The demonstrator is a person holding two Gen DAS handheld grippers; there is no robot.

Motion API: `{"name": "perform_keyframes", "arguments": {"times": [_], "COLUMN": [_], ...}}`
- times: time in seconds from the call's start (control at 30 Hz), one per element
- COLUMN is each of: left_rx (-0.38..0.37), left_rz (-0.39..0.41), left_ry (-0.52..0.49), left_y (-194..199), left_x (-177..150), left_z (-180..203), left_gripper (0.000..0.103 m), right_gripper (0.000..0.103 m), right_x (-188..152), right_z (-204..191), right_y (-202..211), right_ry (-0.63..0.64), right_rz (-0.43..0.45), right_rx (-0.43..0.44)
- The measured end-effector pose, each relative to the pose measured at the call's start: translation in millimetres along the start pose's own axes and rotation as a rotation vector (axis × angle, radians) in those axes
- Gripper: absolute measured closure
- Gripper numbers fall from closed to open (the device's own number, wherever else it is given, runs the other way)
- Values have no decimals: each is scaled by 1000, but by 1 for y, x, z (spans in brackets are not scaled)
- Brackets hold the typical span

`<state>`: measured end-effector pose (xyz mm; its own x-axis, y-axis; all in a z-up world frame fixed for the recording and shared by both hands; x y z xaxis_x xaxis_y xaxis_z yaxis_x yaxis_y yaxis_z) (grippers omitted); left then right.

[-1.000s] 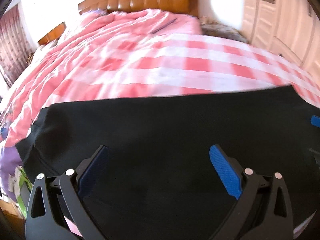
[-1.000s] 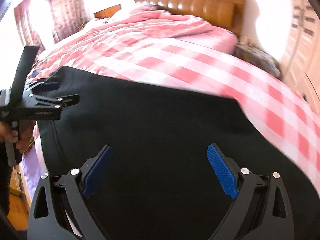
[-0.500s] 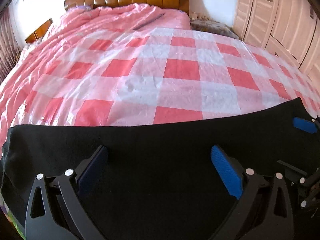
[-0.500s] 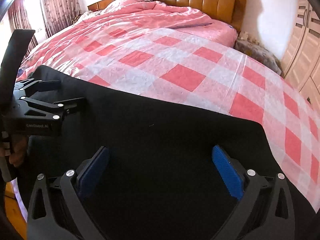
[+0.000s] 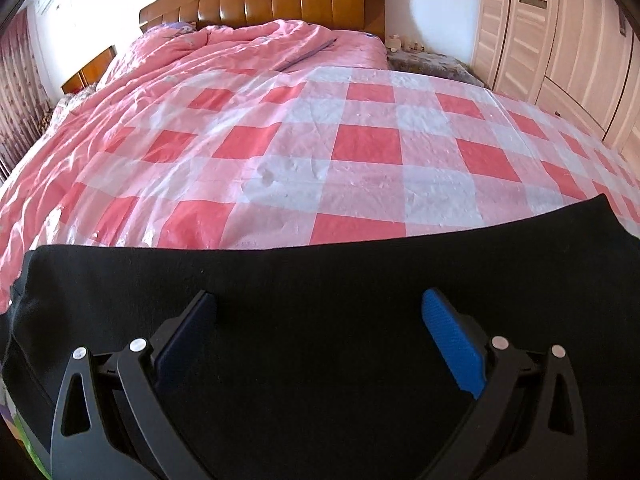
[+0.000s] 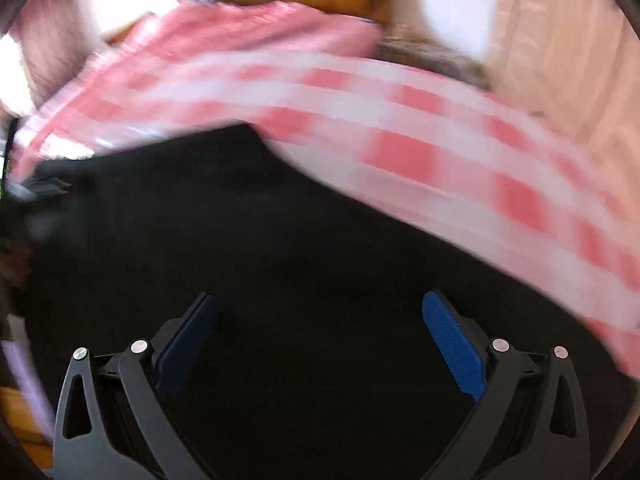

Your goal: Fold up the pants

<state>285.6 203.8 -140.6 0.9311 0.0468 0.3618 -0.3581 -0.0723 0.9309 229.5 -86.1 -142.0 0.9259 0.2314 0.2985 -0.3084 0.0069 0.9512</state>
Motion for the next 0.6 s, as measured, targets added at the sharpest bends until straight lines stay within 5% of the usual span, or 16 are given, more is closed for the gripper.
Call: {"name": "perform_keyframes", "arguments": {"times": [0.33,0.5,0.6], "left_rx": [-26,-19,-12], "left_rz": [-6,-4,-3], "left_ry": [14,19,19], "left_y": [-1,-2,-2], "left_x": [-1,0,-1], "left_z": [-2,-1,-1], "left_gripper": [1,1,1], "right_gripper": [4,4,4], "right_x": [-64,-63,-62], "right_z": [49,50,54], "right_y": [15,11,8], "right_ry": [-73,-80,-97], "right_rz": [51,82,70], "right_rx": [-2,-36,15]}}
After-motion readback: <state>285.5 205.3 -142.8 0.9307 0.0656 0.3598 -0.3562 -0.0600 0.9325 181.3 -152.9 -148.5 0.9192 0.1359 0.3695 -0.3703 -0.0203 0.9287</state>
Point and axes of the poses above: each gripper's, at about its wrist camera, not at the fingertips, and y roughly against the way its jaws point, z to its right, x to its top, the point moved 9 cm from there along -y, roughly the way its jaws point, and after that the axes turned 15 degrees about -z, right-handed, at the moved point
